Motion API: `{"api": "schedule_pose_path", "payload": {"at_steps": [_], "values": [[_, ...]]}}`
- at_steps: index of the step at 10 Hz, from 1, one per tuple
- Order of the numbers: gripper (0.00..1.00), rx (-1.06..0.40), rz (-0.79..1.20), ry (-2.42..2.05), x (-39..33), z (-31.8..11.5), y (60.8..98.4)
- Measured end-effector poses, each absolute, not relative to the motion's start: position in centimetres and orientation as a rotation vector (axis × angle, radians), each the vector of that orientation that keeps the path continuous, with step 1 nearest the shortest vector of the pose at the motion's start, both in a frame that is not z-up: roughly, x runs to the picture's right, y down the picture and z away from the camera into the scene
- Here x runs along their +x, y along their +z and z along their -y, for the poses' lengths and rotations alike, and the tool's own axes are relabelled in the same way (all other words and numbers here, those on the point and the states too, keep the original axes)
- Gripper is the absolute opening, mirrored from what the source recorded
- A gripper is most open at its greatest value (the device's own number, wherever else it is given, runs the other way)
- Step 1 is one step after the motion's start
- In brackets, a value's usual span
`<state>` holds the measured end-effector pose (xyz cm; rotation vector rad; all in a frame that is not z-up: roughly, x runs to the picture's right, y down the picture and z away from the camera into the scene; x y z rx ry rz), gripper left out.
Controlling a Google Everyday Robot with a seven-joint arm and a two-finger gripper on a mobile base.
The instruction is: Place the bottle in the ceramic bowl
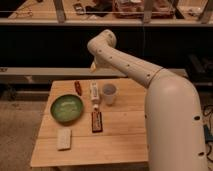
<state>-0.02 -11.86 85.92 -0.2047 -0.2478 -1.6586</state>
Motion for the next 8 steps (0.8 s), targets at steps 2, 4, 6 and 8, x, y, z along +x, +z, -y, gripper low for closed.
{"api": "schedule_pose_path", "payload": {"at_steps": [2,4,6,8], "values": [[0.80,-0.161,0.302,-1.648,-1.1,10.6,88.0],[0.80,-0.125,0.345,-1.659,-2.3,10.1,89.1],[0.80,-0.133,0.398,-1.672,-2.8,8.9,90.3],[0.80,-0.170,0.451,-1.656,-2.7,7.6,91.5]]}}
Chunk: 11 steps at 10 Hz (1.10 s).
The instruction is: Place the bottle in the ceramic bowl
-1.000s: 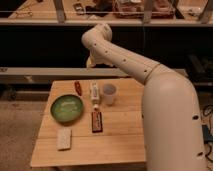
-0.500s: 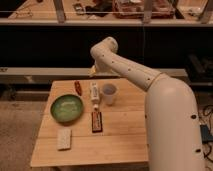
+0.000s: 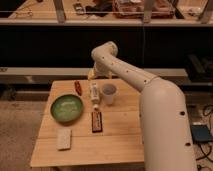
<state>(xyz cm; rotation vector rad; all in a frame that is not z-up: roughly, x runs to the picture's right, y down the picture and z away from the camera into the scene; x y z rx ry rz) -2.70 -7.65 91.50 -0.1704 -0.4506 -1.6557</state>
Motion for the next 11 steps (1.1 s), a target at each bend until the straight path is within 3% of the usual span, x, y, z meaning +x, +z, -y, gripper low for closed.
{"api": "schedule_pose_path", "payload": {"at_steps": [11], "values": [[0.80,-0.222,0.620,-1.716,-7.0,4.2,96.0]]}}
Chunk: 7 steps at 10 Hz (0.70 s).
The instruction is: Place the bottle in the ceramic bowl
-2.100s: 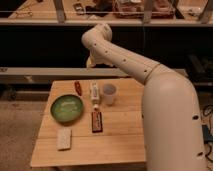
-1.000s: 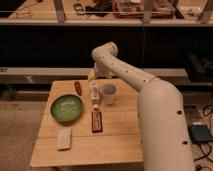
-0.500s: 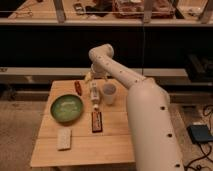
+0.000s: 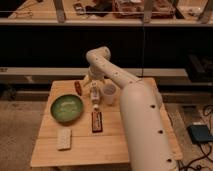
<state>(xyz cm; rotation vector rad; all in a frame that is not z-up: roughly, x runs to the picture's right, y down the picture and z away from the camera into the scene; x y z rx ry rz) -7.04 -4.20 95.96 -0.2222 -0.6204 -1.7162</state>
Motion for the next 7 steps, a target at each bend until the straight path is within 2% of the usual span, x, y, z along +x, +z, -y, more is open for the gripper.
{"api": "schedule_pose_path", "payload": {"at_steps": [7], "values": [[0.80,-0.294,0.622,-1.776,-6.0,1.8,98.0]]}}
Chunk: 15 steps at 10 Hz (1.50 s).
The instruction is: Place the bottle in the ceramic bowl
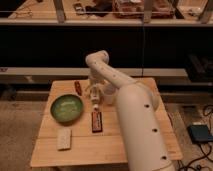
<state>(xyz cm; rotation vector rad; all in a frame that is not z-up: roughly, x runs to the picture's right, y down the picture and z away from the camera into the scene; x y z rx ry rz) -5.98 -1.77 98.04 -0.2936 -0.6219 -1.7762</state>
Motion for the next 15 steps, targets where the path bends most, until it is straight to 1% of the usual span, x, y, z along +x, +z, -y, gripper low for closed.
{"api": "schedule_pose_path", "payload": {"at_steps": [4,6,7,8,9,10,12,15], "values": [[0.79,-0.329,0.638,-1.799,-6.3,0.0,98.9],[0.64,-0.354,0.644,-1.811,-6.1,-0.9,99.2],[0.53,-0.364,0.648,-1.814,-6.2,-1.2,99.4],[0.46,-0.370,0.649,-1.814,-6.3,-1.4,99.4],[0.32,-0.375,0.653,-1.810,-6.7,-1.5,99.5],[0.27,-0.372,0.657,-1.801,-7.0,-1.4,99.4],[0.26,-0.334,0.668,-1.785,-8.8,-0.1,98.6],[0.26,-0.193,0.709,-1.704,-12.3,4.0,96.2]]}}
